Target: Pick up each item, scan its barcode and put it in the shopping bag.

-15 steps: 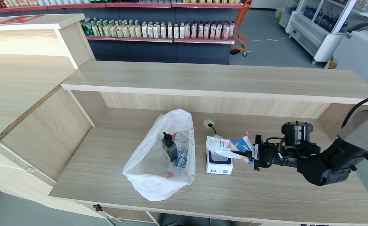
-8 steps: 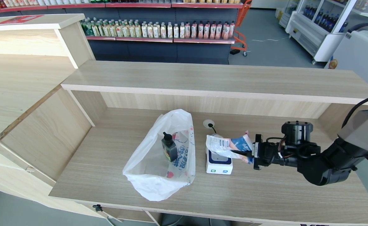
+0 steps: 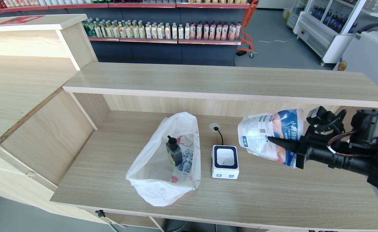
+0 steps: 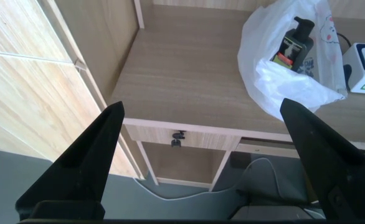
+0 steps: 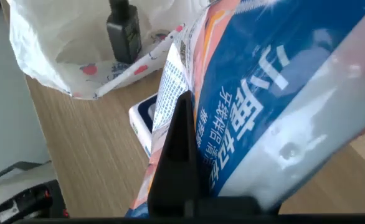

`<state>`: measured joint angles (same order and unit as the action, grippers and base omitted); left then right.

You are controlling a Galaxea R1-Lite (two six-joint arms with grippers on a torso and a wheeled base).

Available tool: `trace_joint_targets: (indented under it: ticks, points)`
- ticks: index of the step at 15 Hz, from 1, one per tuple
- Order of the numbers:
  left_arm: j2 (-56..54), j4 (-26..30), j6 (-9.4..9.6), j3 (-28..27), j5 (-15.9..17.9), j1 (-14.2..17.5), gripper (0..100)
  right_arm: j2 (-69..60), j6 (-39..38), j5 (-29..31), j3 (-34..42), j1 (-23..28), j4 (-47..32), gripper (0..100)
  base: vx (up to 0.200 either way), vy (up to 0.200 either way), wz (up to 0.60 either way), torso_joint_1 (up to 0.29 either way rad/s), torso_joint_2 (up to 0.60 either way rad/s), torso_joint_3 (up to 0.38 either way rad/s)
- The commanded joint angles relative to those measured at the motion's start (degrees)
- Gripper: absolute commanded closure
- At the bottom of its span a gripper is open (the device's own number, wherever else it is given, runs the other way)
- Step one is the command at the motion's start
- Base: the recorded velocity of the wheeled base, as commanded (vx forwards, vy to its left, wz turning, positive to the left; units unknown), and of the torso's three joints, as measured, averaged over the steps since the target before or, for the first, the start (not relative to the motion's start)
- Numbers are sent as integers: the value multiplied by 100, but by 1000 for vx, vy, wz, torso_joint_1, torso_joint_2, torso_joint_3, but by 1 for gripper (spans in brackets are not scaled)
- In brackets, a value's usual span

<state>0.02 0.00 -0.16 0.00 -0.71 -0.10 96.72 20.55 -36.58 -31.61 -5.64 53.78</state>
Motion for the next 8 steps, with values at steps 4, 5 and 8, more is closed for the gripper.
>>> trace_joint_targets:
  ticks: [4,5,8]
  points:
    - [-2,0,-2,0,-8,1,0,-2280,-3840,2832,375,-789,-2250,100,0,0,0,0,0,0]
    - [-2,0,-2,0,0,1,0,-2386,-4173,2929,296,-789,-2531,100,0,0,0,0,0,0]
    - [-2,0,-2,0,0,1,0,-2773,-4499,2990,287,-772,-3041,100,0,0,0,0,0,0]
